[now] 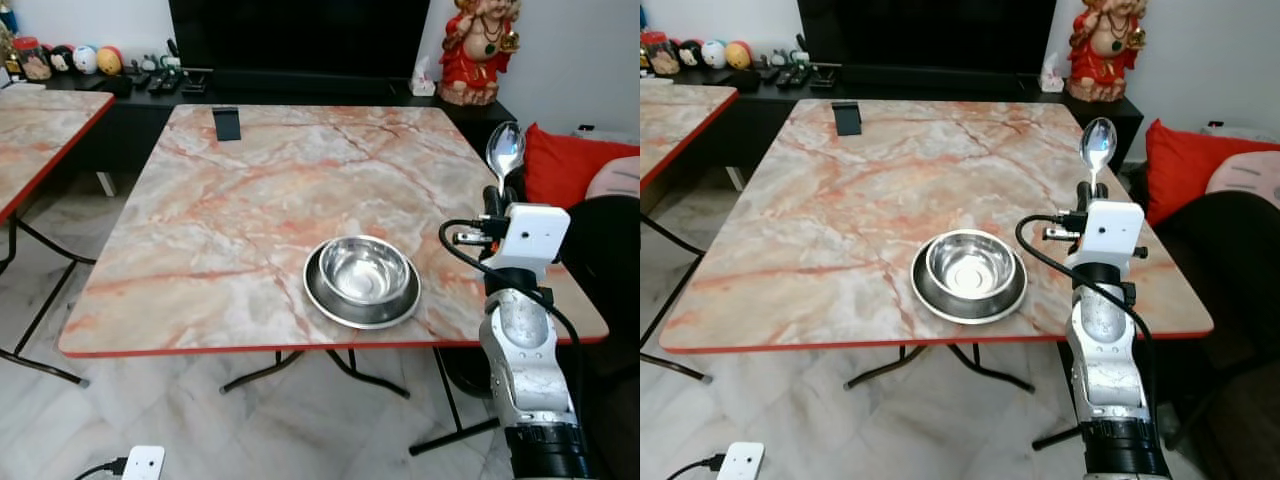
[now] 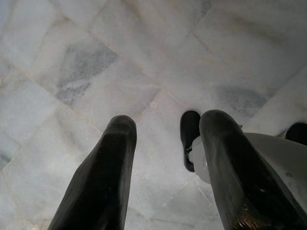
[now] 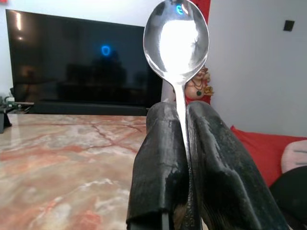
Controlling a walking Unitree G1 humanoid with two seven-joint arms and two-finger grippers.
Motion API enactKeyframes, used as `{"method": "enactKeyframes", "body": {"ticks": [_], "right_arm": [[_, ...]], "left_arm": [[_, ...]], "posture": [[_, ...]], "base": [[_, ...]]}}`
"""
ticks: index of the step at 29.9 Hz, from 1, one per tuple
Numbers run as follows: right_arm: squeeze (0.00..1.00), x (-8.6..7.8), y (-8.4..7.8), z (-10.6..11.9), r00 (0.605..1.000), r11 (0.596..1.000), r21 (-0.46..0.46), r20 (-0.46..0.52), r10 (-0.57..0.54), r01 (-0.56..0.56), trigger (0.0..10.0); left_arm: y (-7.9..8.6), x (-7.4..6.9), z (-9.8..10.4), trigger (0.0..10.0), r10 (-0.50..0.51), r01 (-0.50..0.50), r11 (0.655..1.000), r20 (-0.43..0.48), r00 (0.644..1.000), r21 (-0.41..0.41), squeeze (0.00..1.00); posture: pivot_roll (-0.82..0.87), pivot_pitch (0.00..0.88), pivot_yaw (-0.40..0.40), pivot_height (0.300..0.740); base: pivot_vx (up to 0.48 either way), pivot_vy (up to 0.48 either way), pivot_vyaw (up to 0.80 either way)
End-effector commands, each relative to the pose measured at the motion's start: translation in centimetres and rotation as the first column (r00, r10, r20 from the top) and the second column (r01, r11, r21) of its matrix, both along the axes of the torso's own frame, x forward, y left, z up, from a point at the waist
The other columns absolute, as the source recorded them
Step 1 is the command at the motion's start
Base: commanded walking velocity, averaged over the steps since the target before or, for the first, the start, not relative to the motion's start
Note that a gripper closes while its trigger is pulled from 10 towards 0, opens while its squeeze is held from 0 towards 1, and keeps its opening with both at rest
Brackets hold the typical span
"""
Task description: Setting the table
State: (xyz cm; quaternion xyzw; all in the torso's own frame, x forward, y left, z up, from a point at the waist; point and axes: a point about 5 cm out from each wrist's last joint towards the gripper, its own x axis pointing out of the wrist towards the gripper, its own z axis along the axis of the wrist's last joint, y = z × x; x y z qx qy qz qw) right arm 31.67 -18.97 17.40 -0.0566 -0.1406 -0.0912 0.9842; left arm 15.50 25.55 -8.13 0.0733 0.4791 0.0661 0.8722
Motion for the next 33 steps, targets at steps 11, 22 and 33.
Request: {"method": "enactKeyframes", "body": {"ticks": [11, 22, 33], "right_arm": [[0.0, 0.2, 0.0, 0.2, 1.0, 1.0, 0.006, -0.004, 0.001, -0.001, 10.0], [0.0, 0.1, -0.5, 0.4, 1.0, 1.0, -0.007, -0.014, -0.018, 0.018, 10.0], [0.0, -0.8, -3.6, -0.8, 0.947, 0.991, 0.093, -0.317, -0.06, 0.093, 10.0]], "left_arm": [[-0.4, 0.4, 0.1, 10.0, -0.016, 0.016, 1.0, -0.001, 1.0, -0.013, 0.0], [0.1, -1.6, -0.5, 10.0, -0.015, 0.015, 1.0, -0.031, 0.999, -0.014, 0.0], [-1.8, -0.8, -0.8, 10.0, -0.041, 0.04, 0.999, -0.033, 0.999, -0.036, 0.0]], "posture": [[0.06, 0.0, -0.06, 0.728], [0.04, 0.0, -0.055, 0.728], [0.01, 0.0, -0.051, 0.728]], "base": [[0.154, 0.0, 0.0], [0.0, 0.0, 0.0], [0.0, 0.0, 0.0]]}}
